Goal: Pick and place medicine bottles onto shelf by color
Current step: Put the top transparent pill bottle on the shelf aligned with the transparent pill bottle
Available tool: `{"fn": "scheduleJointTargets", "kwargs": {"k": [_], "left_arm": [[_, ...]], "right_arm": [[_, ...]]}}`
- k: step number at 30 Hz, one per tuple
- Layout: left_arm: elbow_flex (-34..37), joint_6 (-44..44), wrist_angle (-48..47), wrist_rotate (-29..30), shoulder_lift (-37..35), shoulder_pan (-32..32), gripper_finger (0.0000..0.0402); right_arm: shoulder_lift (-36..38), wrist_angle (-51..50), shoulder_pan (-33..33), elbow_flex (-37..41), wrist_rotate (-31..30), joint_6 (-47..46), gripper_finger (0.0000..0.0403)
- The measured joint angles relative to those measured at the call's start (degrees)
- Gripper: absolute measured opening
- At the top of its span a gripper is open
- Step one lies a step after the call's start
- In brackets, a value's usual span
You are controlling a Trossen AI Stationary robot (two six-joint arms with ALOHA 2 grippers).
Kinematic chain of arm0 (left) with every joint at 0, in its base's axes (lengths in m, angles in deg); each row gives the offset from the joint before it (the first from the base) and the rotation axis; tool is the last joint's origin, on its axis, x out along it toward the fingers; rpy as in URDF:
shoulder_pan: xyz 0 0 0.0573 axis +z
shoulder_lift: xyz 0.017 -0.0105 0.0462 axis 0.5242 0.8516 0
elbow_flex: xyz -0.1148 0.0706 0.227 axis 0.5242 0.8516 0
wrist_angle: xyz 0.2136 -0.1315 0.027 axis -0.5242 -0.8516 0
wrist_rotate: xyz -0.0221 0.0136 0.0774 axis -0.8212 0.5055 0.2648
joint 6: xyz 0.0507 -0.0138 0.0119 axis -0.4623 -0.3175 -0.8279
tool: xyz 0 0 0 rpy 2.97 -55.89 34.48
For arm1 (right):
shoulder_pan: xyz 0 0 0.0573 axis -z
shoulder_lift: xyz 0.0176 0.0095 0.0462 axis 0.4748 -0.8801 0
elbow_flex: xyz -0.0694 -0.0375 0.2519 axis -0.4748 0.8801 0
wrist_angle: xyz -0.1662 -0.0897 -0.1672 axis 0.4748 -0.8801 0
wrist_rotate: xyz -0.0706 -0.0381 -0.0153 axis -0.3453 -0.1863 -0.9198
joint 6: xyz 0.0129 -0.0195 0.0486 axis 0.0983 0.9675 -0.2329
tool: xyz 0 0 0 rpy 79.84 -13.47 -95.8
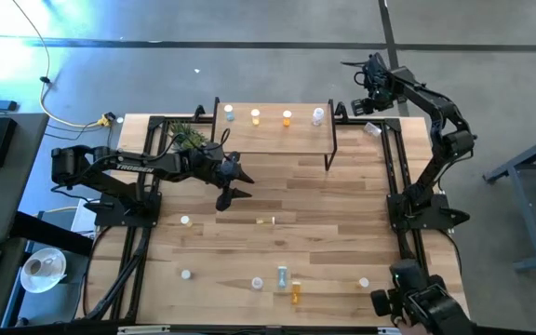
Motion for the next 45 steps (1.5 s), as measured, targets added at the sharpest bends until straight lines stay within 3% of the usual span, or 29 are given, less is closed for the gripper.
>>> {"fn": "scheduleJointTargets", "kwargs": {"k": [7, 12, 21, 33, 38, 45], "left_arm": [[0.0, 0.0, 0.0, 0.0, 0.0, 0.0, 0.0216], [0.0, 0.0, 0.1, 0.0, 0.0, 0.0, 0.0216], [0.0, 0.0, 0.5, 0.0, 0.0, 0.0, 0.0216], [0.0, 0.0, 0.3, 0.0, 0.0, 0.0, 0.0216], [0.0, 0.0, 0.0, 0.0, 0.0, 0.0, 0.0216], [0.0, 0.0, 0.0, 0.0, 0.0, 0.0, 0.0216]], "right_arm": [[0.0, 0.6, -1.6, 0.0, -0.4, 11.8, 0.0145], [0.0, 0.1, -4.0, -0.1, 0.2, 13.8, 0.0145], [0.0, -2.8, -3.9, 0.4, 4.5, -0.4, 0.0145], [-3.4, -1.6, -3.5, 0.4, 1.9, -15.8, 0.0143], [-5.5, -0.7, -3.5, 0.1, 0.5, -18.6, 0.0111], [-6.0, -0.1, -3.3, 0.3, -0.2, -19.8, 0.0021]]}}
